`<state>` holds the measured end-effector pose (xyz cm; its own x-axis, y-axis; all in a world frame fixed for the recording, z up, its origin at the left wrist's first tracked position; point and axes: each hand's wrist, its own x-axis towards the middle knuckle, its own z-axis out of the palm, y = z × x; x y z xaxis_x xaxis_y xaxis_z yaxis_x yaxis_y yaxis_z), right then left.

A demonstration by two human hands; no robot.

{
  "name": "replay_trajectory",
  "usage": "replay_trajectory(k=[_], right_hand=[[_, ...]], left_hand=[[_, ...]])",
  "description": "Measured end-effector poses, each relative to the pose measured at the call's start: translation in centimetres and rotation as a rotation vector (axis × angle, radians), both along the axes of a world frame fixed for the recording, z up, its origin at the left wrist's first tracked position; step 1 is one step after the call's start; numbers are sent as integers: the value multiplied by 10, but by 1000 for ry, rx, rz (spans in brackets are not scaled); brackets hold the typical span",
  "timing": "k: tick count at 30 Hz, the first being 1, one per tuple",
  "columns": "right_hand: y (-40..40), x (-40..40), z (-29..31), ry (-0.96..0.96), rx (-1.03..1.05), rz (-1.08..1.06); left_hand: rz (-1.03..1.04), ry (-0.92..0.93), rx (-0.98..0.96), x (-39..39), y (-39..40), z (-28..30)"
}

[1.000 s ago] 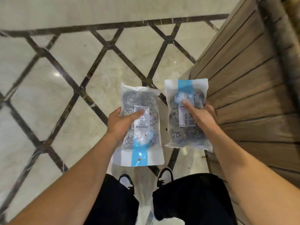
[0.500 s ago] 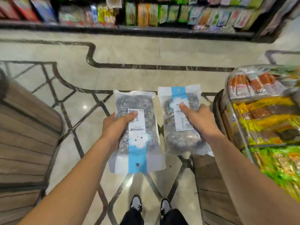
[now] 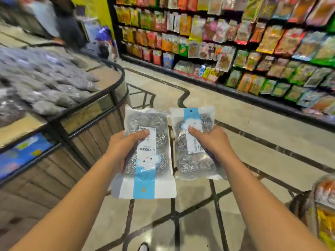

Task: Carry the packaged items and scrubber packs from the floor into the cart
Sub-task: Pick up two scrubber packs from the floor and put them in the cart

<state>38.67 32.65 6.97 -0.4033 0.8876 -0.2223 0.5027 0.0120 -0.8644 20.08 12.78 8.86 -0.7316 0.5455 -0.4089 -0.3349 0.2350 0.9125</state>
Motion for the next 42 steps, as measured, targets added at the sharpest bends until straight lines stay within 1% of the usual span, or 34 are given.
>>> replay_trajectory(k=[5, 10, 16, 20, 25, 30, 37, 42], right_hand=[[-74, -55, 31, -77, 6, 257], [-158, -116, 46, -71, 54, 537], [-296, -186, 58, -57, 108, 798], [-405, -215, 72, -17, 157, 971], [-538, -238, 71, 3, 193, 1122], [-657, -241, 71, 43, 195, 1239], [-808, -253, 64, 0, 179, 1429], [-913, -270, 49, 15, 163, 1578]], left_hand=[[259, 8, -4, -2, -106, 15], [508, 17, 3, -3, -226, 24], [759, 21, 26, 3, -374, 32], [885, 35, 40, 12, -474, 36], [1008, 34, 76, 28, -601, 45], [1161, 16, 108, 54, -714, 42], [1354, -26, 115, 89, -845, 27], [1506, -47, 118, 104, -924, 15]])
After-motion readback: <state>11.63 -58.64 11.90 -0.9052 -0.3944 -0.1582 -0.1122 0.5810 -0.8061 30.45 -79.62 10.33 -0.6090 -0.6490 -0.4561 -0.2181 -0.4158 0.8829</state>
